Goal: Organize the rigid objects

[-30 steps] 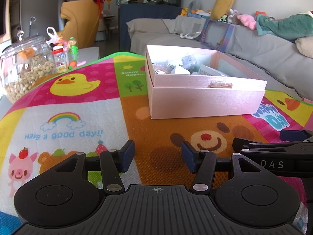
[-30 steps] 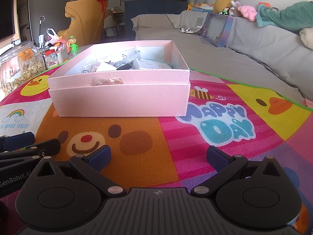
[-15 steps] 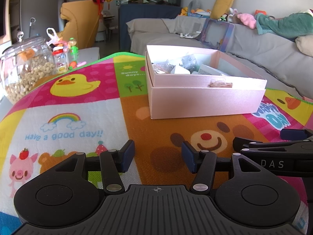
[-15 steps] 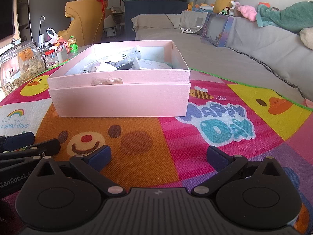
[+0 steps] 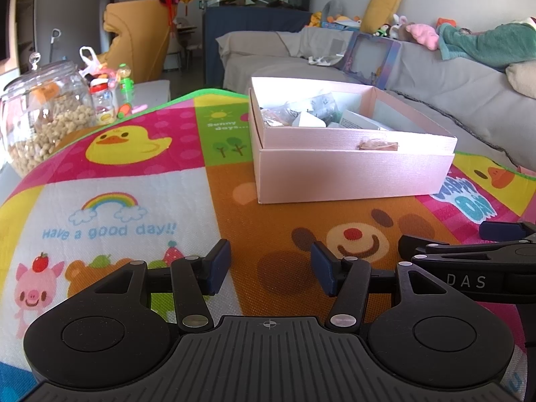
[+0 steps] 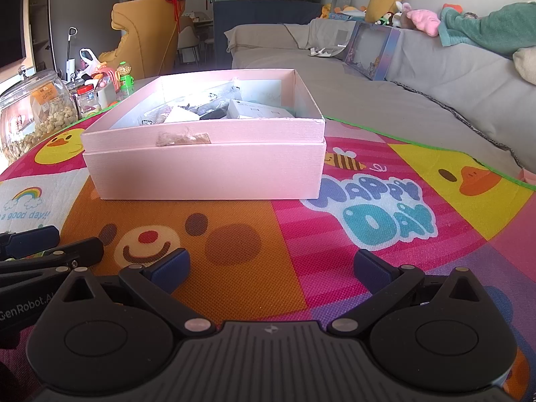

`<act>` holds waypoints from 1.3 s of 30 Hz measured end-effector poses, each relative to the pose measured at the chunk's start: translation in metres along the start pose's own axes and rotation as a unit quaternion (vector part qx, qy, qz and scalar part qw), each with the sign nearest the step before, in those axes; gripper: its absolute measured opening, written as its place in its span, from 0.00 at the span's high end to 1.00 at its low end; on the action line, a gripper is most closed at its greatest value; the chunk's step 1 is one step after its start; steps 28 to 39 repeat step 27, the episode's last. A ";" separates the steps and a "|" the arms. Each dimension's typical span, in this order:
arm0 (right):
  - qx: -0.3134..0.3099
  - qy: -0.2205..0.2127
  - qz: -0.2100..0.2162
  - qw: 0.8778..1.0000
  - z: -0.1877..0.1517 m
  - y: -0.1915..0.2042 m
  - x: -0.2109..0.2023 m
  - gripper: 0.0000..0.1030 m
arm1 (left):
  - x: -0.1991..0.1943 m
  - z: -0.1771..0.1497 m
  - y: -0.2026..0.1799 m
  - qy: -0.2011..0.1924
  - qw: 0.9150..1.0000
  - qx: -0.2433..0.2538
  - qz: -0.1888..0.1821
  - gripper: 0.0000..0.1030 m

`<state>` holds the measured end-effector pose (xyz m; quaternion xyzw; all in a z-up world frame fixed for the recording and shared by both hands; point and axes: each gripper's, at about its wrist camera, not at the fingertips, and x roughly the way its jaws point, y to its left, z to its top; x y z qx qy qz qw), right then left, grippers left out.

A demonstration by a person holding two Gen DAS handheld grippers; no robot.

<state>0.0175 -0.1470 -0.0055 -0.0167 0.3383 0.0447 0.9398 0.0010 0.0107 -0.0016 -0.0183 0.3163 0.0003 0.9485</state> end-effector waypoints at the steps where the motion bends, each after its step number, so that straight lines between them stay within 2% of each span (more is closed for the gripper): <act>1: 0.000 0.000 0.000 1.000 0.000 0.000 0.000 0.00 | 0.000 0.000 0.000 0.000 1.000 0.000 0.000 0.42; 39: 0.000 0.000 0.000 1.000 0.000 0.000 0.000 0.00 | 0.000 0.000 -0.002 0.000 1.000 0.000 -0.001 0.43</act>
